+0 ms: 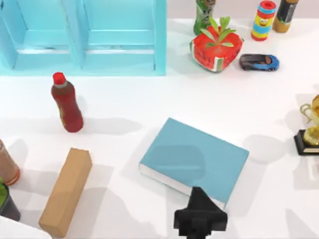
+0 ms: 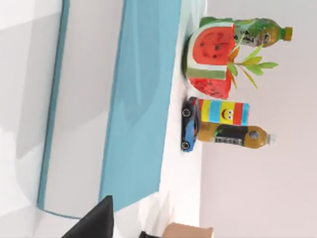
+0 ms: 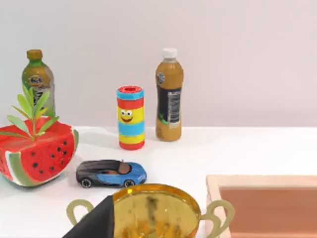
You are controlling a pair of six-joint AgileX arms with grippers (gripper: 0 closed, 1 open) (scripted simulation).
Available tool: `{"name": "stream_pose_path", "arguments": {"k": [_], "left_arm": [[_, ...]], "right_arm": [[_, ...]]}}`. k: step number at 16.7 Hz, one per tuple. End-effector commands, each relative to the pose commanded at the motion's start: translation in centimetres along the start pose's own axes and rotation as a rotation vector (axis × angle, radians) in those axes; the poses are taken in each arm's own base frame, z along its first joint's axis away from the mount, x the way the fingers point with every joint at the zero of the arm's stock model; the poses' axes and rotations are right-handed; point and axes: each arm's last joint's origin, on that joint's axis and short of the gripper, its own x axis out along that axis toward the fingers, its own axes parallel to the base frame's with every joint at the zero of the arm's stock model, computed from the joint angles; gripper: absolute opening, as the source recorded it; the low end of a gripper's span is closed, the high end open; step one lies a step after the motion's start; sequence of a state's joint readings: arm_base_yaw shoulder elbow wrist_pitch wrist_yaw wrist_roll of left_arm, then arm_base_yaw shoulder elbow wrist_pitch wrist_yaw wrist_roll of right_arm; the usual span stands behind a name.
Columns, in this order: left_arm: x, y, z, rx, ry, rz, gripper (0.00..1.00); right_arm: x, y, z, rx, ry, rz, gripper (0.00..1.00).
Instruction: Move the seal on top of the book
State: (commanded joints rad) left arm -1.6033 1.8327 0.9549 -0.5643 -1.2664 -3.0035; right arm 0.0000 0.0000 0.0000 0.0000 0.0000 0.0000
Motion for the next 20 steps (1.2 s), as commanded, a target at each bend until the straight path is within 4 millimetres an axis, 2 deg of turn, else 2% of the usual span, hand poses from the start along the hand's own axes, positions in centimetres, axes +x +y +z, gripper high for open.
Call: {"name": "stream_pose_path", "arguments": {"k": [3,6,9,12,14,16,20], "left_arm": [[1.4,-3.5,1.0,0.009,-0.015,0.049,1.00],[3.3,-7.9,3.5,0.049,-0.017,0.104,1.00],[5.2,-12.0,8.0,0.146,0.006,0.138,1.00],[6.2,-14.7,13.9,0.321,0.042,0.115,1.00],[6.3,-15.3,17.9,0.478,0.053,0.067,1.00],[5.9,-15.0,21.5,0.654,0.042,0.001,1.00],[4.8,-12.2,26.8,1.010,-0.055,-0.125,1.00]], "right_arm": [[0.0,0.0,0.0,0.000,0.000,0.000,1.00],[0.0,0.0,0.0,0.000,0.000,0.000,1.00],[0.0,0.0,0.0,0.000,0.000,0.000,1.00],[0.0,0.0,0.0,0.000,0.000,0.000,1.00],[0.0,0.0,0.0,0.000,0.000,0.000,1.00],[0.0,0.0,0.0,0.000,0.000,0.000,1.00],[0.0,0.0,0.0,0.000,0.000,0.000,1.00]]}}
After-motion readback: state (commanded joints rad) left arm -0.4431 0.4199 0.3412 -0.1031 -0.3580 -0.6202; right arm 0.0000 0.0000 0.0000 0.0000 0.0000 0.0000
